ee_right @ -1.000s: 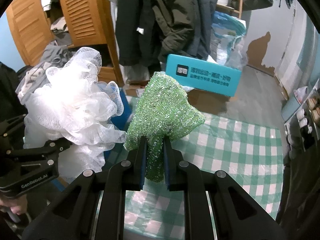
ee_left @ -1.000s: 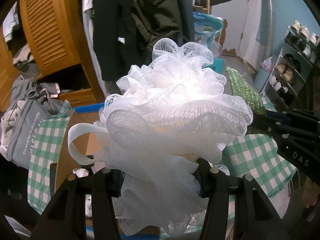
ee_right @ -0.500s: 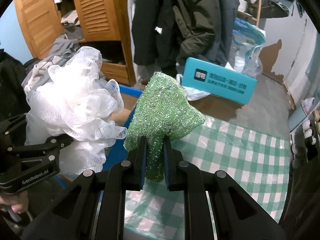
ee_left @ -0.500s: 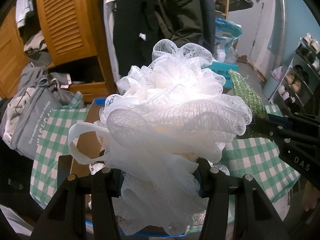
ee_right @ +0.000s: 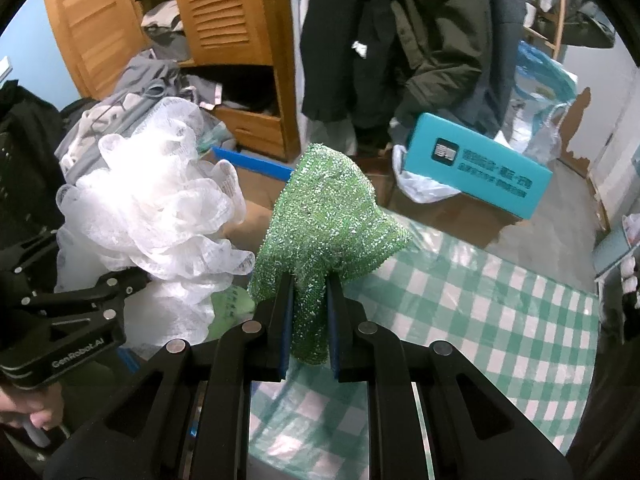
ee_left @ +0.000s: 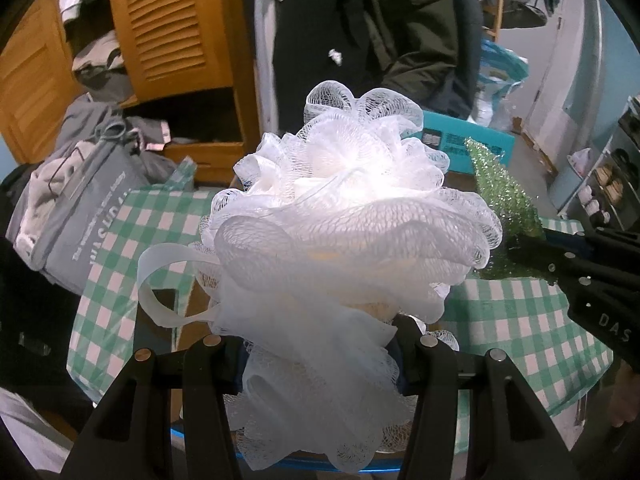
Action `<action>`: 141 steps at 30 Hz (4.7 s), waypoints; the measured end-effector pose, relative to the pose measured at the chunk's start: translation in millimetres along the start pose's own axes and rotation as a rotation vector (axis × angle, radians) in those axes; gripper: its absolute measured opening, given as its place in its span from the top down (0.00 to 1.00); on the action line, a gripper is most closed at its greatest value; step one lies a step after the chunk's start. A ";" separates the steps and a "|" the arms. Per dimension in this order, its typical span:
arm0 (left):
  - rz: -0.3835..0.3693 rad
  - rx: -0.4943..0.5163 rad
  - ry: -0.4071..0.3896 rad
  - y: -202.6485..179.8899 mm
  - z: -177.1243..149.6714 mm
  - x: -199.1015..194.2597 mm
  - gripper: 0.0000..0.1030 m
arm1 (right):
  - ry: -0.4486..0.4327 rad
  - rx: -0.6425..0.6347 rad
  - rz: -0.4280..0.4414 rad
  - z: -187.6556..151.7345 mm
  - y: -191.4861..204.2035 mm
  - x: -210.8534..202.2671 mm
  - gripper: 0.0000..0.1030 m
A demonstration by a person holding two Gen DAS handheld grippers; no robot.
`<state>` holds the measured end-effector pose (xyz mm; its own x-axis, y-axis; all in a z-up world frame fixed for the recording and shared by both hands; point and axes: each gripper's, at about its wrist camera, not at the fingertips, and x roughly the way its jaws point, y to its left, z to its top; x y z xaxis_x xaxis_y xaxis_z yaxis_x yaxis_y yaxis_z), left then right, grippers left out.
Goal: Organize soft objects
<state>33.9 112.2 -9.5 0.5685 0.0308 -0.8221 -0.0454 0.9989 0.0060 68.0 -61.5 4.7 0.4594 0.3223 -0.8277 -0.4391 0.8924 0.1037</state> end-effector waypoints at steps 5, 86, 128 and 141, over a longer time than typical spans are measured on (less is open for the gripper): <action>0.020 -0.022 0.024 16.0 -4.0 12.6 0.48 | 0.027 -0.020 0.020 9.5 16.7 18.3 0.88; 0.015 0.140 -0.005 -85.9 -8.5 -40.0 0.01 | -0.103 0.248 -0.128 -69.2 -93.4 -79.2 0.35; 0.045 0.158 -0.010 -99.2 -8.8 -45.2 0.01 | -0.098 0.254 -0.123 -79.6 -104.3 -84.2 0.35; 0.048 0.161 -0.006 -98.2 -8.7 -44.6 0.01 | -0.098 0.254 -0.122 -79.4 -104.6 -84.2 0.35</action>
<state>5.9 12.4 21.6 0.5738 0.0784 -0.8152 0.0594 0.9888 0.1369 13.9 -207.0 19.8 0.5745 0.2255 -0.7868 -0.1745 0.9729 0.1515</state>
